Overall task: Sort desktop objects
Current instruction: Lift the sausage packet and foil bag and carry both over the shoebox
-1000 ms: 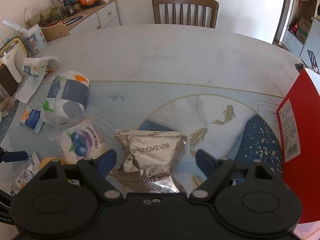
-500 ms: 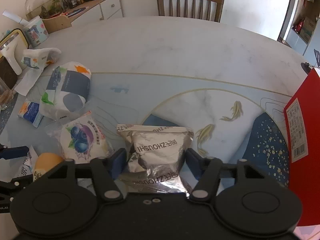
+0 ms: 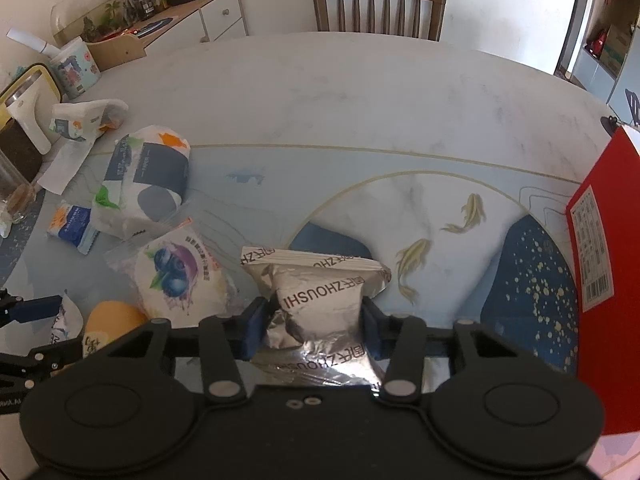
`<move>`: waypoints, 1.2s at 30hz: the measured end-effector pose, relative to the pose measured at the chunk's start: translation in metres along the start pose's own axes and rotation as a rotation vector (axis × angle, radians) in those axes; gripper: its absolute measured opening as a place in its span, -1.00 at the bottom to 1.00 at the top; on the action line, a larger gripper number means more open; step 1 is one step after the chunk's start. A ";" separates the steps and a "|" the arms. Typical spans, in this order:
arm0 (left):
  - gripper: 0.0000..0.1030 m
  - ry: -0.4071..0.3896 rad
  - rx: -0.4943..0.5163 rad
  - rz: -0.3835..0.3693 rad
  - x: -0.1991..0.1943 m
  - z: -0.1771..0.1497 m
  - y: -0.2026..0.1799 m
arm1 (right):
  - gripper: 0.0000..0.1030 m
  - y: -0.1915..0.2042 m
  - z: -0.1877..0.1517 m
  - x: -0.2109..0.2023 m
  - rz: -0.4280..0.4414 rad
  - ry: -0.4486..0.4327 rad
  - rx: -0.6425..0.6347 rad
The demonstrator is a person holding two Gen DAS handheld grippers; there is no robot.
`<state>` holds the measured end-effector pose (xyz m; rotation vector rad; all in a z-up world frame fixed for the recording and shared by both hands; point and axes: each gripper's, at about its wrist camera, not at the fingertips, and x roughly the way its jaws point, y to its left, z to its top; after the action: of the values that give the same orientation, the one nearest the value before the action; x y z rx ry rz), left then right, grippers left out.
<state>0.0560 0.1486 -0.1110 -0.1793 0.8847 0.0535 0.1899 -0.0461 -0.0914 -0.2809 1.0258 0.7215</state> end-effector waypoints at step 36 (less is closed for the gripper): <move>-0.13 -0.063 -0.060 -0.046 -0.052 -0.017 -0.022 | -0.09 -0.012 -0.047 -0.084 0.031 -0.061 0.015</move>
<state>0.0129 0.1250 -0.0786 -0.2524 0.8164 0.0426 0.1396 -0.1146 -0.0444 -0.2293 0.9794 0.7458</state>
